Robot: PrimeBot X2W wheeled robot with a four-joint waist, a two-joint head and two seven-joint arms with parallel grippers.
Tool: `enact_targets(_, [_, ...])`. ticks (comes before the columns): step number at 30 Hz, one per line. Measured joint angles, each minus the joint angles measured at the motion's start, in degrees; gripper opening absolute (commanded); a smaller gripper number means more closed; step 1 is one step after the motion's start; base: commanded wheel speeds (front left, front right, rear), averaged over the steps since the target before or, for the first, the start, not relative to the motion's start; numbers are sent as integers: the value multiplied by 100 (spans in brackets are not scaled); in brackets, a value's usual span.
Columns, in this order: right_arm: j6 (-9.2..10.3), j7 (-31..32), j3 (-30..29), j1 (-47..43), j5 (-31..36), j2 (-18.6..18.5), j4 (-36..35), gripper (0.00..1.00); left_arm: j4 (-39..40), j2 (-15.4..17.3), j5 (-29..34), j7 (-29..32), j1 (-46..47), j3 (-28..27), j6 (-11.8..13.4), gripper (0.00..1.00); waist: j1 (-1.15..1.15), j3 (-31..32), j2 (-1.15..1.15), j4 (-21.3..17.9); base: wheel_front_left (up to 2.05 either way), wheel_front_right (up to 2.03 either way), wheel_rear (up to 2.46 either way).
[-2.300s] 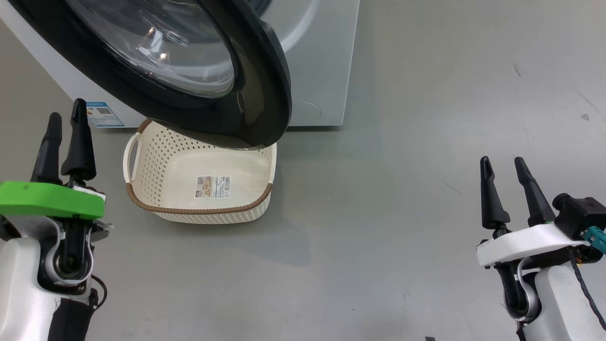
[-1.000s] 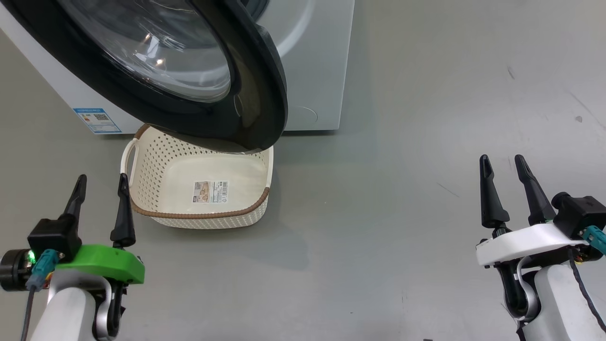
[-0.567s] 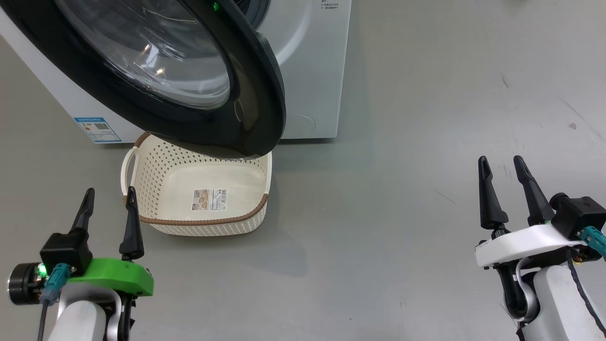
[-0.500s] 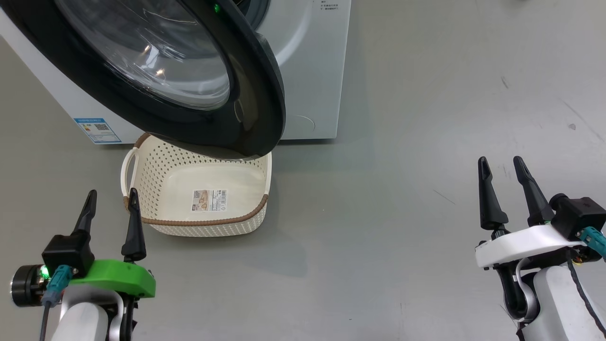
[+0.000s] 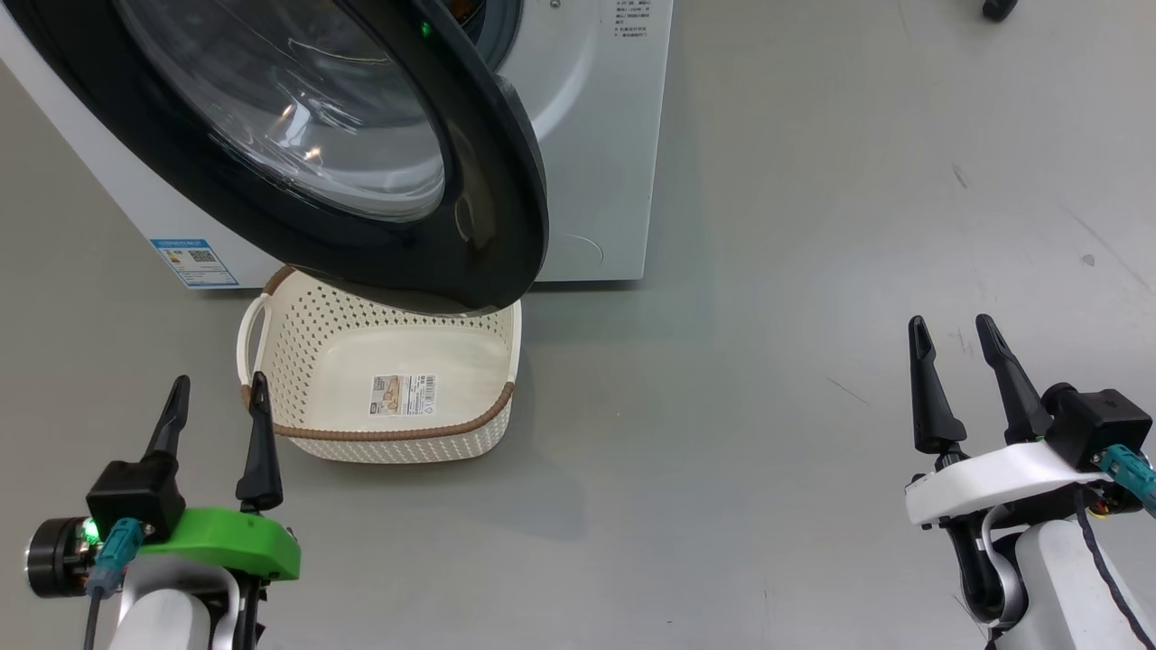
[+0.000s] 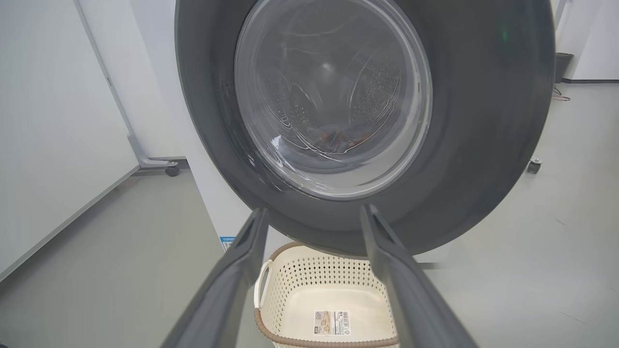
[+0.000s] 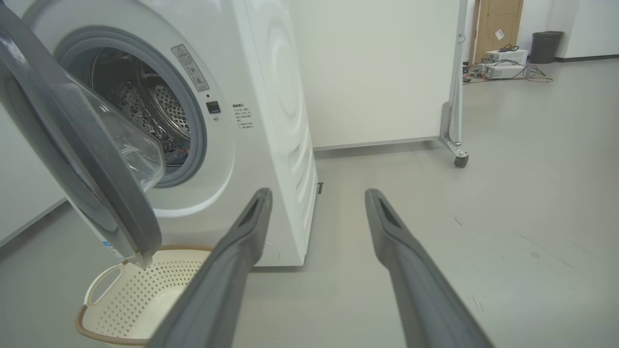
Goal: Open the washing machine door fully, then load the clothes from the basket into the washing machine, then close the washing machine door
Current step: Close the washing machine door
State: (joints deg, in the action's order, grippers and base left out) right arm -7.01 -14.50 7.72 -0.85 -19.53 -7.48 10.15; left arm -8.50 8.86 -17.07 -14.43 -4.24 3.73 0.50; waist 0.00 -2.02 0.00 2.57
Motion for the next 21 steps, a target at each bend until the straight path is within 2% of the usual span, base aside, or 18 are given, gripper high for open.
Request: enact_targets(21, [0,0,-25,-22,47,22,-1,100,15,-230,183,0,-52,-194,-151,100,0,57,0,62,0,0,0])
